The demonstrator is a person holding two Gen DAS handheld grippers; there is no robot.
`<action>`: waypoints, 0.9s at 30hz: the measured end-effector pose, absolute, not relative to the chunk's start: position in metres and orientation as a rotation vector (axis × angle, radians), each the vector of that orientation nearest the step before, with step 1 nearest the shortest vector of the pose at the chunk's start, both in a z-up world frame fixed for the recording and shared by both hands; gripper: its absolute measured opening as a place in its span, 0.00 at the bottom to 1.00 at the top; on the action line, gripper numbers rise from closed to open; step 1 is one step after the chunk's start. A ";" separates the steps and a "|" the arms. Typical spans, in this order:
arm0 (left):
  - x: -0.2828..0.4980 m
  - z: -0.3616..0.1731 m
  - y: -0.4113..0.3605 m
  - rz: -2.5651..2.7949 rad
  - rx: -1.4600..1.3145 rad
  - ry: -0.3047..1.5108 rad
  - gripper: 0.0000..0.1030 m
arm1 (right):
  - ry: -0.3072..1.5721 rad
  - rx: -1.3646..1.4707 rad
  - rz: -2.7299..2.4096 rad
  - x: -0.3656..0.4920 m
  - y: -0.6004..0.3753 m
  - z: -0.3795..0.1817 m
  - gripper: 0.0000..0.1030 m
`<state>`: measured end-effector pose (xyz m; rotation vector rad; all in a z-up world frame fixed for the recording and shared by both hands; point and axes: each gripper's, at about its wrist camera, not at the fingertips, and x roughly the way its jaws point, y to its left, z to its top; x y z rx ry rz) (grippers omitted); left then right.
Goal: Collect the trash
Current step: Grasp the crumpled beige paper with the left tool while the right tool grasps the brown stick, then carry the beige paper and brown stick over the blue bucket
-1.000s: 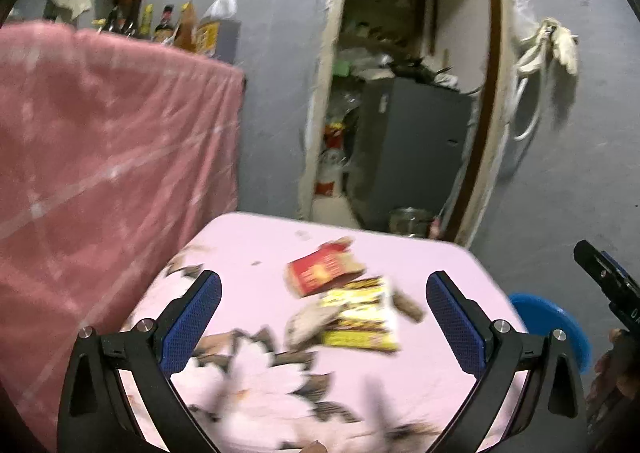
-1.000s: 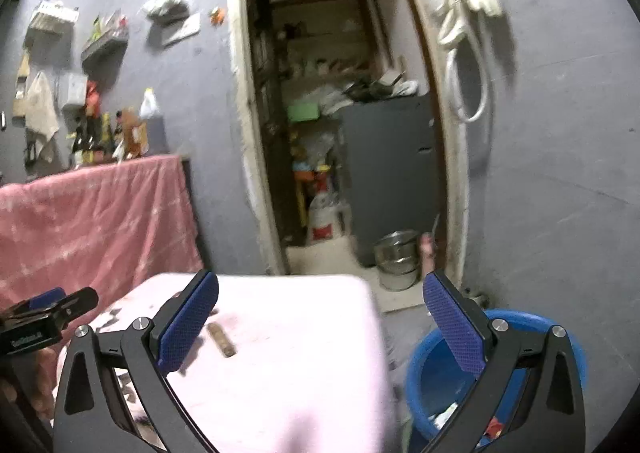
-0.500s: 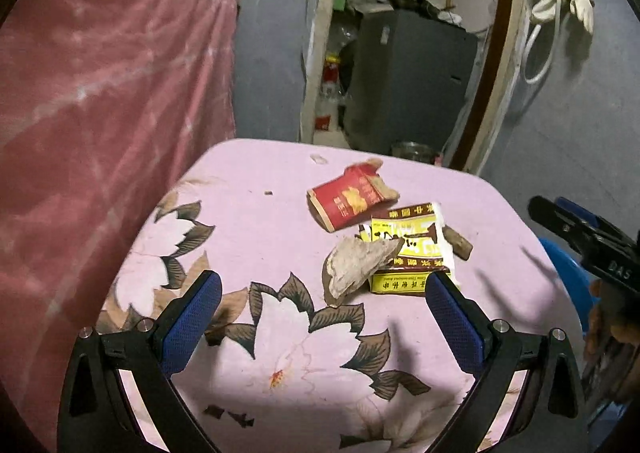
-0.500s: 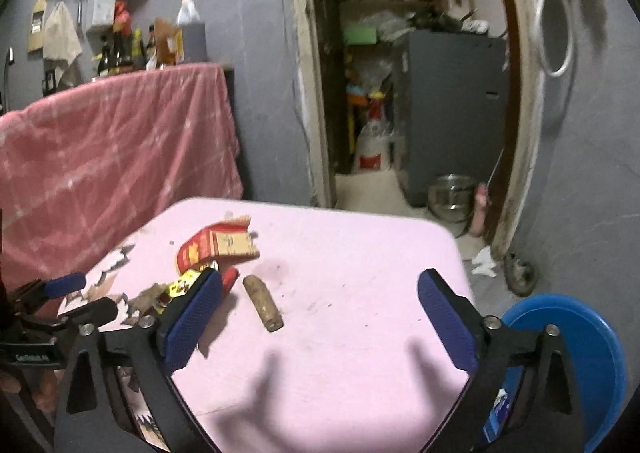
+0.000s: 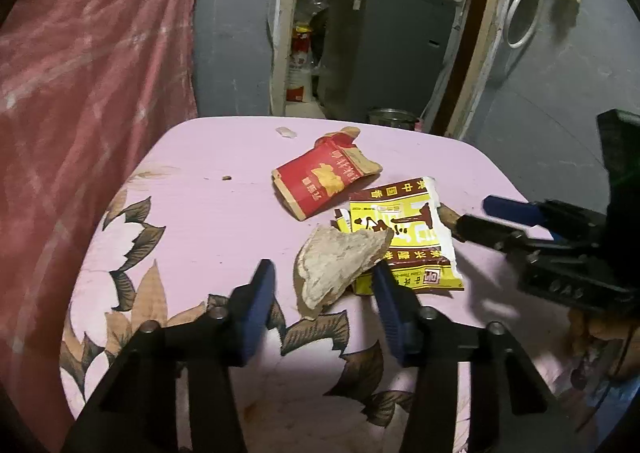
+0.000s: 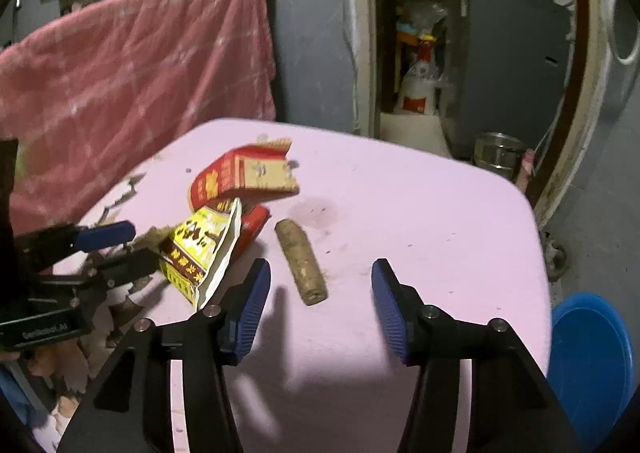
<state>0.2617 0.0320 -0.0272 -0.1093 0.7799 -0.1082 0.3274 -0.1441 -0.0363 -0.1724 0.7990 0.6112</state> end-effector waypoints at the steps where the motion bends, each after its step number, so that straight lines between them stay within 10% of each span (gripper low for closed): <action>1: 0.262 -0.027 0.032 -0.111 -0.110 0.781 0.34 | 0.810 -0.179 0.616 0.328 -0.142 -0.039 0.47; 10: 0.262 -0.024 0.028 -0.140 -0.113 0.772 0.13 | 0.862 -0.228 0.631 0.333 -0.127 -0.047 0.16; 27: 0.240 0.005 0.022 -0.079 -0.172 0.614 0.02 | 0.710 -0.125 0.609 0.302 -0.154 -0.028 0.14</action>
